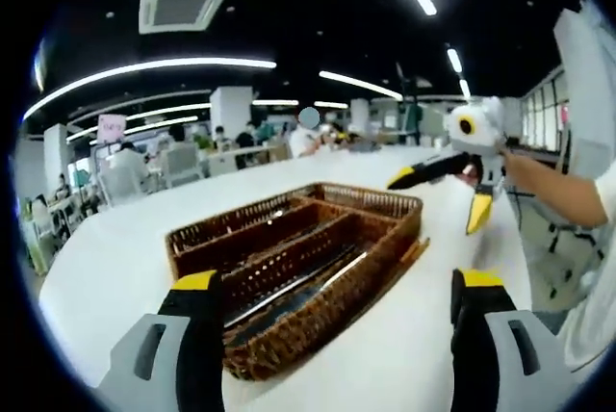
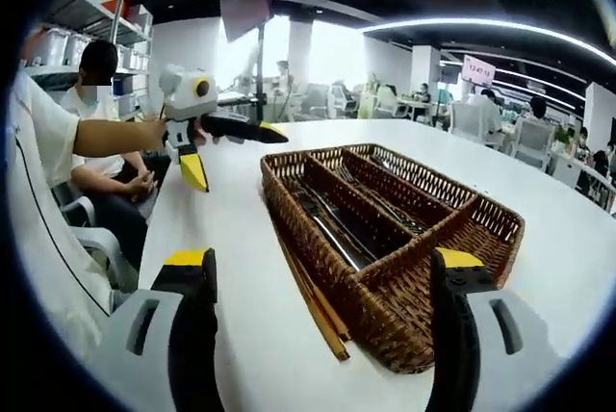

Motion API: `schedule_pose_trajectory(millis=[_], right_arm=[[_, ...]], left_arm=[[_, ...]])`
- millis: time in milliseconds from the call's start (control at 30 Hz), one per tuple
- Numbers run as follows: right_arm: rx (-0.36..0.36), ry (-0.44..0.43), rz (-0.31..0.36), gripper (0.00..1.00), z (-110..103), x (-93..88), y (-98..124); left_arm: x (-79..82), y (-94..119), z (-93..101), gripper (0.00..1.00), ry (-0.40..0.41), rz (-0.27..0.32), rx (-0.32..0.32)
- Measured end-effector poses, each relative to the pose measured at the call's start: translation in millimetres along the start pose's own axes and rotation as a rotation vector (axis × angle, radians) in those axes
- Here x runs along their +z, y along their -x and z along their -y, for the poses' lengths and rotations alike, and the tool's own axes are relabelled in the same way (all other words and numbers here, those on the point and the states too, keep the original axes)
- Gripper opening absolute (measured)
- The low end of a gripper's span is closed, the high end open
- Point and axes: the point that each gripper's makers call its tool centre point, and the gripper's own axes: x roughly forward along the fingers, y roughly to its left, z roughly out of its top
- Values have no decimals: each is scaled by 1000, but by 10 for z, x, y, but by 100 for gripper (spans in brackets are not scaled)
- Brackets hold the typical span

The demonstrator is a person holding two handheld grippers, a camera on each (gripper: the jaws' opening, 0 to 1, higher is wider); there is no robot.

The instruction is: Arrange the knives, forks, and spoons in their matching storage slots by inserting each utensil handle-first until every utensil is classified and aligned in the correct compartment

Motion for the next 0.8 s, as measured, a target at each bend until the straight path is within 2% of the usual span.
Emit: schedule_pose_trajectory(millis=[133,233,467,533,600,700,733,800], right_arm=[[-10,-5,17,95,-29,3,79],[-28,0,20,95,-34,-24,136],[-56,4,6,95,-105,-153,251],[-63,-12,16,96,-134,-166,288],[-59,-15,15,96,-173,-210,309],[-65,-22,14,92,-260,-291,383],[-65,-30,18,91,-221,-279,360],[-59,-47,29,90,-274,-296,371]], left_arm=[[-30,39,-2,100,9,-13,13],[-46,104,82,100,18,-17,21],[-10,222,110,99,39,25,67],[-41,224,144,99,58,39,68],[-99,238,194,99,54,23,79],[-102,276,223,99,46,38,88],[-101,287,224,98,47,43,96],[-108,311,244,97,49,45,106]])
